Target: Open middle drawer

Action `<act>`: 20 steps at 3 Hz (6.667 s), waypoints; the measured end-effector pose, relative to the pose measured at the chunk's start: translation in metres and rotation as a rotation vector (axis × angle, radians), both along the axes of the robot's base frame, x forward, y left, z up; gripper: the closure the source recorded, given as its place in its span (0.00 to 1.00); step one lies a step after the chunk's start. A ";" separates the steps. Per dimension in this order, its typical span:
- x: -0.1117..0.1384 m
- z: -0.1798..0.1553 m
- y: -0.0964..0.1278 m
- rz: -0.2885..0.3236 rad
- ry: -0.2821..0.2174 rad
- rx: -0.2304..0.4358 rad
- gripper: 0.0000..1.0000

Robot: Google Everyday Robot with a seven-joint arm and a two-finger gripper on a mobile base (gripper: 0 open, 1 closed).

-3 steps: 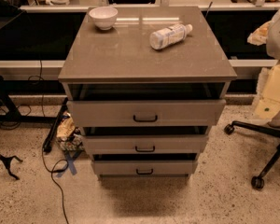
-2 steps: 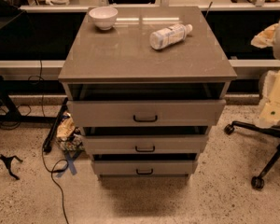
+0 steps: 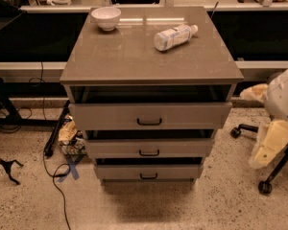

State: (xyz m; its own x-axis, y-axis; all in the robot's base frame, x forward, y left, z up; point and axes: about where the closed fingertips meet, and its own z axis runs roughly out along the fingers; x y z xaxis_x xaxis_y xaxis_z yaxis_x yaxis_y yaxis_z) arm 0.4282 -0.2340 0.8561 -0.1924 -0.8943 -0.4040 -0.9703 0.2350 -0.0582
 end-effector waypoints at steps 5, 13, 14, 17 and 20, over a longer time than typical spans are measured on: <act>0.050 -0.224 0.033 0.189 -0.045 0.130 0.00; 0.153 -0.413 0.040 0.362 -0.407 0.030 0.00; 0.175 -0.423 0.053 0.341 -0.445 0.008 0.00; 0.224 -0.465 0.065 0.169 -0.378 0.032 0.25; 0.224 -0.447 0.064 0.169 -0.378 0.031 0.99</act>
Offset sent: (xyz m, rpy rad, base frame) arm -0.0018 0.0146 -0.0566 0.0696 0.0655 0.0561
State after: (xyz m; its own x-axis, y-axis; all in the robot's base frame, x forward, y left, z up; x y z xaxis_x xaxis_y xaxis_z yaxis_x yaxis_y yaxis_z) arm 0.6522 -0.1696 0.4088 0.1236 -0.8867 -0.4456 -0.9070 0.0813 -0.4133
